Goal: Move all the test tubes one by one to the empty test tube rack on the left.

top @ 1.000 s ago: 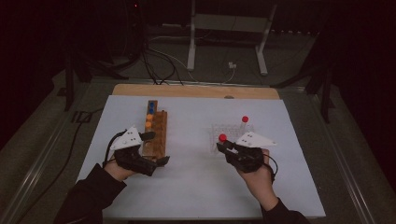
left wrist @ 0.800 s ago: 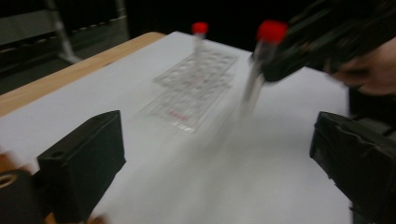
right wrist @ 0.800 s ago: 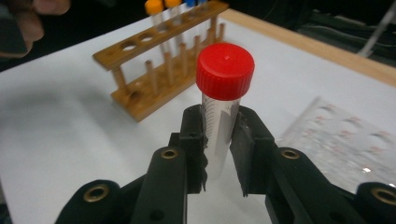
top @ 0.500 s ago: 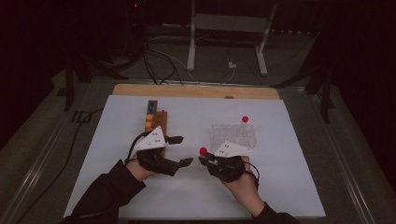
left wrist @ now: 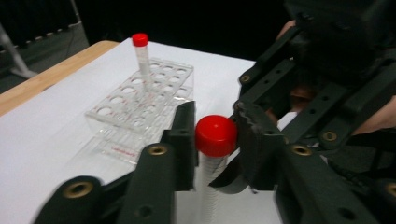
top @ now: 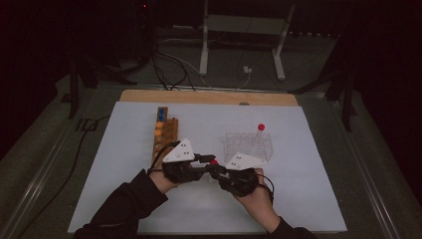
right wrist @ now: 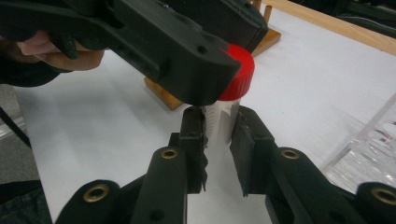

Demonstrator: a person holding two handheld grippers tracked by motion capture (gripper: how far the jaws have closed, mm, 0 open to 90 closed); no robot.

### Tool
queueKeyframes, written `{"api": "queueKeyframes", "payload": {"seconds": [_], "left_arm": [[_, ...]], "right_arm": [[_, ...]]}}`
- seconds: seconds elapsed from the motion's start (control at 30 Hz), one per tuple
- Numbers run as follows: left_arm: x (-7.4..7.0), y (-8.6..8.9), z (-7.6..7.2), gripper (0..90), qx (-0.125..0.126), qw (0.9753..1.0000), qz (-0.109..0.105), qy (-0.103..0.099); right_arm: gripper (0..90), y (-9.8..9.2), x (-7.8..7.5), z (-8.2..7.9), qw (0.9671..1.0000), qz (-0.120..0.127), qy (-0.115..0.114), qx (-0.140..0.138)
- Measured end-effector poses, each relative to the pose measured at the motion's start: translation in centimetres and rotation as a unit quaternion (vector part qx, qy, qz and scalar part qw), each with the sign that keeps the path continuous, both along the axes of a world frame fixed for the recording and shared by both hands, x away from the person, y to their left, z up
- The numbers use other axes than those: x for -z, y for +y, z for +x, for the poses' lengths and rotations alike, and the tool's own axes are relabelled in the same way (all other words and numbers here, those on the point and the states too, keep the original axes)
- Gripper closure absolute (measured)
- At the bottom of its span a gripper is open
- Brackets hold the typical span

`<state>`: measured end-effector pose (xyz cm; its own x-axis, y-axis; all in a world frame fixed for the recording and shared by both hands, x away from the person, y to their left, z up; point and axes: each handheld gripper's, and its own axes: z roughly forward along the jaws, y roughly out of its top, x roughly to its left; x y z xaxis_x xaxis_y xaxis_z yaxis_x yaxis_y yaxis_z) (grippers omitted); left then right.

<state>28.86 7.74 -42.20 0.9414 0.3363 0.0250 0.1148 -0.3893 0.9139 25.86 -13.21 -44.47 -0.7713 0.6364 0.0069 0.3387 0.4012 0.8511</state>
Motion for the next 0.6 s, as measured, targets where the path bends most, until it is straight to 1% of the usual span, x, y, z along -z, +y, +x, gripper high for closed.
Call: {"api": "queueKeyframes", "payload": {"seconds": [0.07, 0.13, 0.17, 0.2, 0.23, 0.27, 0.33, 0.43, 0.47, 0.5, 0.57, 0.6], "left_arm": [[0.0, 0.0, -0.1, 71.0, -0.001, 1.0000, 0.001, -0.003], [-0.2, 0.2, -0.1, 71.1, -0.005, 1.0000, -0.007, 0.001], [-0.3, 0.4, -0.1, 71.1, -0.009, 0.9999, -0.009, -0.004], [-0.4, 0.8, 0.0, 71.1, -0.014, 0.9998, -0.012, -0.005], [-0.6, 1.0, 0.1, 71.2, -0.018, 0.9997, -0.015, -0.006], [-0.9, 1.5, 0.2, 71.2, -0.028, 0.9994, -0.017, -0.012], [-1.4, 2.4, 0.5, 71.2, -0.042, 0.9988, -0.020, -0.015], [-2.2, 3.9, 0.9, 71.3, -0.067, 0.9972, -0.024, -0.026], [-2.5, 4.4, 1.0, 71.2, -0.077, 0.9962, -0.026, -0.031], [-2.8, 4.9, 1.1, 71.2, -0.082, 0.9957, -0.030, -0.030], [-3.4, 6.0, 1.4, 71.2, -0.099, 0.9937, -0.032, -0.041], [-3.8, 6.5, 1.5, 71.3, -0.107, 0.9928, -0.032, -0.044]], "right_arm": [[74.1, 0.0, 0.0, 0.0, 1.0000, -0.001, -0.001, -0.001], [73.1, 0.0, 0.0, 0.0, 1.0000, 0.003, -0.004, -0.004], [68.2, 0.0, 0.0, 0.0, 1.0000, 0.008, -0.005, -0.004], [59.4, -0.1, -0.1, 0.0, 0.9999, 0.014, -0.007, -0.004], [57.1, -0.2, -0.2, 0.0, 0.9998, 0.017, -0.007, -0.002], [53.2, -0.3, -0.3, 0.0, 0.9998, 0.018, -0.010, -0.002], [44.3, -0.7, -0.5, 0.0, 0.9995, 0.026, -0.013, 0.006], [32.4, -1.1, -0.8, 0.1, 0.9991, 0.031, -0.020, 0.019], [27.4, -1.3, -0.8, 0.1, 0.9989, 0.034, -0.023, 0.024], [23.5, -1.4, -0.9, 0.2, 0.9988, 0.035, -0.022, 0.026], [18.5, -1.6, -1.0, 0.3, 0.9985, 0.036, -0.024, 0.034], [16.4, -1.7, -1.1, 0.3, 0.9983, 0.040, -0.022, 0.035]]}}
